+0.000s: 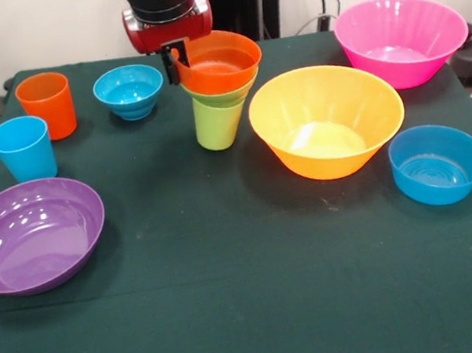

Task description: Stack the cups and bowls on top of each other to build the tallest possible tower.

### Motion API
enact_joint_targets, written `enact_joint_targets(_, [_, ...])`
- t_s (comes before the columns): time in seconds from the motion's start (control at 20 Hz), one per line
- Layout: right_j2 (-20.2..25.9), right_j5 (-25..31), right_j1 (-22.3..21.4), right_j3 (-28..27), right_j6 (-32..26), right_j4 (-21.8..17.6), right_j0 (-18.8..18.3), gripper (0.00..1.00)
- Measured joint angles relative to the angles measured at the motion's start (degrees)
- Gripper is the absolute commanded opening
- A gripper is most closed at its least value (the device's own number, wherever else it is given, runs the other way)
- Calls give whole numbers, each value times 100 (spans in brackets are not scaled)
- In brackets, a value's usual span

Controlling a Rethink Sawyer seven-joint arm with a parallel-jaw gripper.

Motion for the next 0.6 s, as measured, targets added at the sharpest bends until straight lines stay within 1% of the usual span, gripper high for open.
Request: enact_joint_targets(0.6, [0,0,-107,2,0,-1,-21,0])
